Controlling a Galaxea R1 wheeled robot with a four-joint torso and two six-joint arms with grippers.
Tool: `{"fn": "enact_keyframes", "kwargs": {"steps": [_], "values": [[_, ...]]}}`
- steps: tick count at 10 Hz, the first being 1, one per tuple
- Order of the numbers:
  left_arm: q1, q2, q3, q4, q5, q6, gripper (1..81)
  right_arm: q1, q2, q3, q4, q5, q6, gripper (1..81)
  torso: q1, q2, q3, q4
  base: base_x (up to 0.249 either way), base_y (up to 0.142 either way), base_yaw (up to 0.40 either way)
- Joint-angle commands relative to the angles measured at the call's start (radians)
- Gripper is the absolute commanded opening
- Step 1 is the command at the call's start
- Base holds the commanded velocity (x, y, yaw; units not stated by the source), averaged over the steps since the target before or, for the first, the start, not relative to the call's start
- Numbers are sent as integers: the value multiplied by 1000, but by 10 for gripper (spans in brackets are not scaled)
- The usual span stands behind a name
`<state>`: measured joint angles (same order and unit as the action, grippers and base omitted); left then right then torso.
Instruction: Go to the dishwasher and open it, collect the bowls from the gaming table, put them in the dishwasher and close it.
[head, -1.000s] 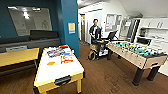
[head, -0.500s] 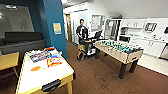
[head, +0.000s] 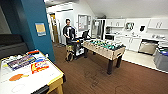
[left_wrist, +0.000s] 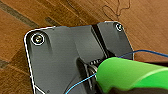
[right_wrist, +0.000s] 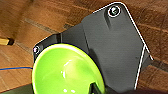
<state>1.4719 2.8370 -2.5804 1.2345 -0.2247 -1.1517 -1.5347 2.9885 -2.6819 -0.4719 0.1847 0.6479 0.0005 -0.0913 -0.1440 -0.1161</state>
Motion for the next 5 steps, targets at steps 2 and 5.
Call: {"fn": "enact_keyframes", "kwargs": {"steps": [2, 5], "values": [[-48, -17, 2, 2, 21, 0, 10, 43, -1, 1, -13, -33, -4, 10, 0, 0, 0, 0, 0, 0, -388], [-49, -16, 0, 0, 22, 0, 10, 44, 5, 1, -17, -34, -4, 10, 0, 0, 0, 0, 0, 0, -388]]}}
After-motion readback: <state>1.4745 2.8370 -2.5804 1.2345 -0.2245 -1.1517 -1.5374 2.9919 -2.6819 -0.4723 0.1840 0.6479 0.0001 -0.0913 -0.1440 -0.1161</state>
